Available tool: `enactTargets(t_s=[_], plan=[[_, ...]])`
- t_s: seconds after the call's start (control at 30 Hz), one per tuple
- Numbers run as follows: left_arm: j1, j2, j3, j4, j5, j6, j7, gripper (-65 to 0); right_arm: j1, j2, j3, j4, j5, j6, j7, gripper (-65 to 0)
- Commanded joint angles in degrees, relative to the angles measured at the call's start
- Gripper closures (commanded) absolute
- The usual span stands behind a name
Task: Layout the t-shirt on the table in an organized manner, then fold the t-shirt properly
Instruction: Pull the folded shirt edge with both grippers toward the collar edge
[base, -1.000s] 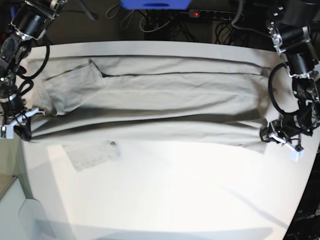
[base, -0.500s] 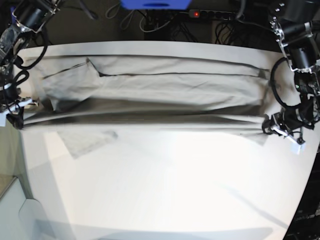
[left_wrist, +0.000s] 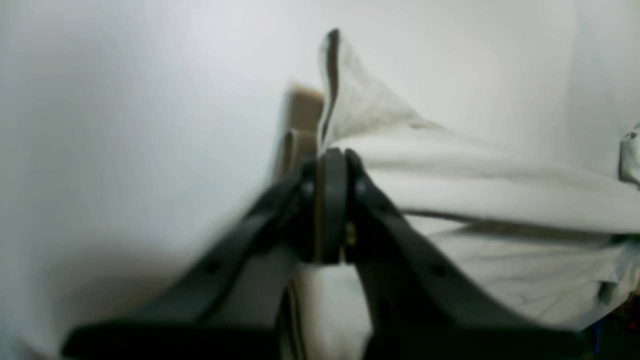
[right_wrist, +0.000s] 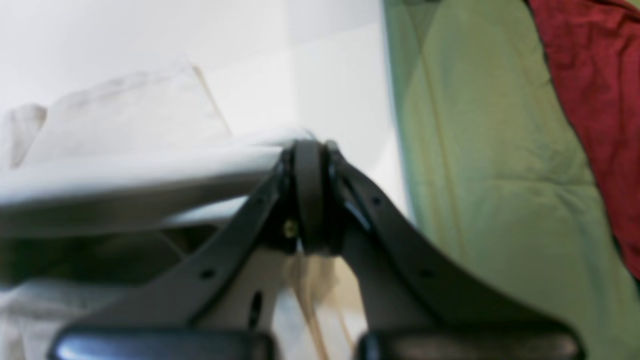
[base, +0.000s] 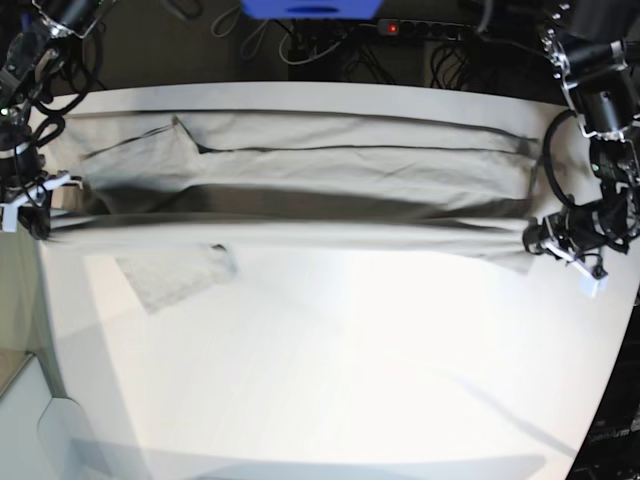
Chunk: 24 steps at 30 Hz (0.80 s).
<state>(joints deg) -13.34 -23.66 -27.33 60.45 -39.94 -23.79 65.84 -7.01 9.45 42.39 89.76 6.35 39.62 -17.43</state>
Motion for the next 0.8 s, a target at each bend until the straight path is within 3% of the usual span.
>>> enactTargets(t_s=[0.0, 0.23, 0.77], plan=[[-0.9, -1.4, -0.4, 1.0, -0.5, -0.3, -0.7, -0.5, -0.2, 0.3, 0.4, 1.6, 0.9, 0.4, 1.7, 0.0], [-0.8, -1.6, -0.4, 1.0, -0.5, -0.3, -0.7, -0.5, -4.0, -1.9, 0.5, 4.6, 0.9, 0.4, 1.7, 0.0], [2.8, -1.8, -0.2, 1.0, -0.5, -0.3, 0.8, -0.5, -8.3, -2.0, 0.5, 4.4, 0.6, 0.4, 1.7, 0.0]])
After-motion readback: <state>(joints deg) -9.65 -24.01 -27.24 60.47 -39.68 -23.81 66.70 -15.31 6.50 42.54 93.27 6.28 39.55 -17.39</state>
